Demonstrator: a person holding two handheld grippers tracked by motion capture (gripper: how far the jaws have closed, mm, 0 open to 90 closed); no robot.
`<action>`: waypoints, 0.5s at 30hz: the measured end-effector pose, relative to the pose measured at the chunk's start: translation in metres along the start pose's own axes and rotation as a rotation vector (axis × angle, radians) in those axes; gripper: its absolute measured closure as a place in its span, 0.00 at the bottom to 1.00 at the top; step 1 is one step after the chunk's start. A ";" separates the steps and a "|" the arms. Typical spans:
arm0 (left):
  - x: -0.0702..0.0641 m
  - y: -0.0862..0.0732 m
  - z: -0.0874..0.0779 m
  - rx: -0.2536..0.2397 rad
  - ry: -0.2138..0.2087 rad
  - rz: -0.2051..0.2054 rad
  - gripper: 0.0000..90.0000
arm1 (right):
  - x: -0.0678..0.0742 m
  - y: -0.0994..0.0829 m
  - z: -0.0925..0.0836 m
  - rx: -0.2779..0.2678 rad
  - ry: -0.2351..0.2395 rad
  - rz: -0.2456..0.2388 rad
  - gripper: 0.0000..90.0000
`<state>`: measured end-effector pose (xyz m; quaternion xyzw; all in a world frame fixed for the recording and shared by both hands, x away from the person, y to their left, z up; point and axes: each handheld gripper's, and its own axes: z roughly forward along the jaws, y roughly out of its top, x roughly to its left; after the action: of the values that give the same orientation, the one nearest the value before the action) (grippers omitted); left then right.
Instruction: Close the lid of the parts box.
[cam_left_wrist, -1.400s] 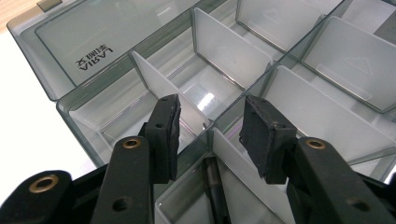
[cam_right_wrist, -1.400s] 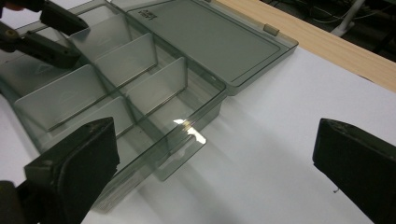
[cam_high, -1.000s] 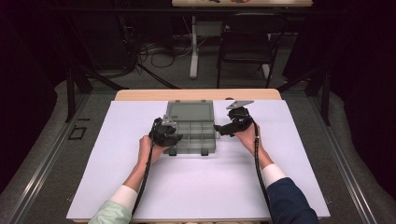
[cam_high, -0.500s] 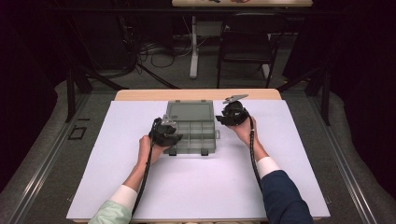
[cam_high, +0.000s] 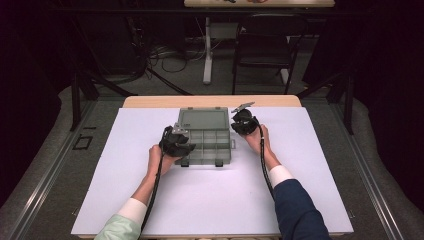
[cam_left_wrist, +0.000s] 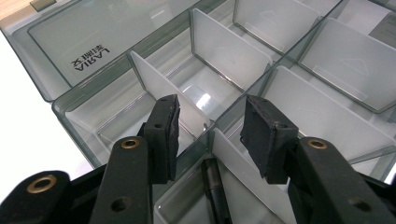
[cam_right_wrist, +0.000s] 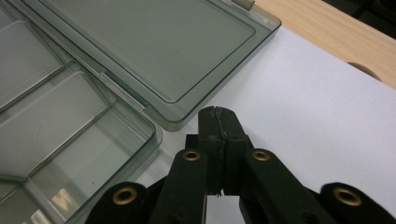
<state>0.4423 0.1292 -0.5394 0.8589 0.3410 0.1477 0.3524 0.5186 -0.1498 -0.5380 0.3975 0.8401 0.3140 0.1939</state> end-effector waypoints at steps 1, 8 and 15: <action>0.000 0.000 0.000 -0.002 -0.002 0.000 0.62 | 0.000 0.000 0.002 -0.001 0.001 0.007 1.00; 0.000 0.000 0.000 0.006 0.003 0.011 0.62 | 0.002 -0.001 0.014 0.032 0.006 -0.008 1.00; 0.000 0.001 0.001 0.007 -0.003 0.017 0.63 | 0.001 -0.002 0.017 0.044 0.012 -0.015 1.00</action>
<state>0.4431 0.1289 -0.5394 0.8632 0.3336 0.1481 0.3487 0.5268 -0.1433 -0.5515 0.3937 0.8508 0.2963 0.1826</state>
